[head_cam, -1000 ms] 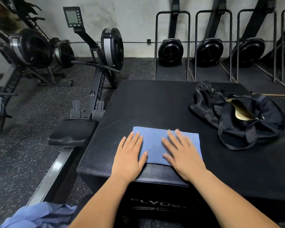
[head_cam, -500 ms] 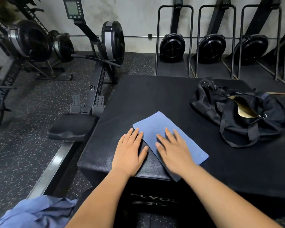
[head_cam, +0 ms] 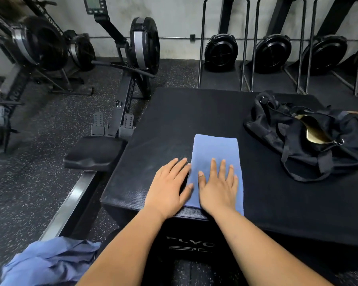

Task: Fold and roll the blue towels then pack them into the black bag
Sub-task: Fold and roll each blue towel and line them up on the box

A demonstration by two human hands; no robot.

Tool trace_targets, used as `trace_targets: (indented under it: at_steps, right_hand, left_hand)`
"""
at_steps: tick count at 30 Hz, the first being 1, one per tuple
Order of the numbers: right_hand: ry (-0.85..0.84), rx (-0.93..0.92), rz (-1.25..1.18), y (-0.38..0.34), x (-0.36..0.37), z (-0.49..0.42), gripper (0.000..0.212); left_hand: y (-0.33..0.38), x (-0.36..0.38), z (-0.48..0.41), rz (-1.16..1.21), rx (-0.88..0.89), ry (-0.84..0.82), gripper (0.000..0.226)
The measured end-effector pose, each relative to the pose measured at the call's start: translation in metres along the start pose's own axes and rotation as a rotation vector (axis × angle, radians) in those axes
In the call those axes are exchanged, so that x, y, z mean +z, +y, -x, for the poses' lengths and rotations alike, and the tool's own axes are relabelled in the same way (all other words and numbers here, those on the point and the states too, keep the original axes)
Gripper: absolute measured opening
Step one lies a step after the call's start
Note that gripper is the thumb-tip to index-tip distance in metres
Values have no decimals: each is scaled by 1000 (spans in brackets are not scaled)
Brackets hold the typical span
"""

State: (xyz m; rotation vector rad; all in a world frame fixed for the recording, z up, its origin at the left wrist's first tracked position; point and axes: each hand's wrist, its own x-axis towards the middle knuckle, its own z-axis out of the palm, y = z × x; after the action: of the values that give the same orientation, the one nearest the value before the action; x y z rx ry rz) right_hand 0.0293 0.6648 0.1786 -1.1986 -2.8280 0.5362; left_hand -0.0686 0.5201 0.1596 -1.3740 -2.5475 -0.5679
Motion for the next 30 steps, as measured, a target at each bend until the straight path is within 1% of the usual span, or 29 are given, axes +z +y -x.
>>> trace_targets:
  at_steps: [3, 4, 6, 7, 9, 10, 11, 13, 15, 17, 19, 21, 23, 25, 30]
  right_hand:
    - [-80, -6, -74, 4, -8, -7, 64]
    - [-117, -21, -110, 9, -13, -10, 62]
    - [-157, -91, -159, 23, -22, -12, 60]
    - [-144, -157, -123, 35, -24, -11, 61]
    - [-79, -324, 88, 63, -25, -1, 68]
    - [-59, -390, 181, 78, -24, 5, 72]
    - [-46, -429, 218, 92, -25, 13, 75]
    - [-5, -485, 210, 112, -27, 19, 74]
    - [81, -556, 177, 126, -30, 22, 69]
    - [160, -626, 26, 136, -30, 27, 54]
    - [217, -643, -181, 142, -27, 36, 35]
    - [240, -630, -307, 143, -26, 43, 28]
    - [209, -616, -347, 144, -27, 44, 32]
    - [185, -593, -365, 144, -29, 43, 33]
    - [239, -488, -393, 142, -26, 40, 20]
  left_hand:
    - [-1, 2, 1, -9, 186, -57, 60]
    - [-1, 2, 0, -23, 226, -85, 59]
    - [-1, 1, 0, -42, 245, -121, 58]
    - [-1, 0, 0, -48, 232, -133, 58]
    - [0, -1, 2, -59, 201, -159, 60]
    - [0, -2, 4, -62, 193, -166, 60]
    - [2, -2, 6, -61, 191, -166, 60]
    - [2, -4, 10, -24, 183, -126, 55]
    - [4, -4, 14, 52, 194, -29, 43]
    - [5, -2, 20, 170, 179, 62, 29]
    - [8, 2, 25, 315, 88, 95, 19]
    - [9, 2, 29, 423, -35, 60, 16]
    - [9, -2, 30, 480, -103, -2, 20]
    - [8, -7, 28, 519, -130, -60, 25]
    - [7, -16, 26, 591, -148, -148, 31]
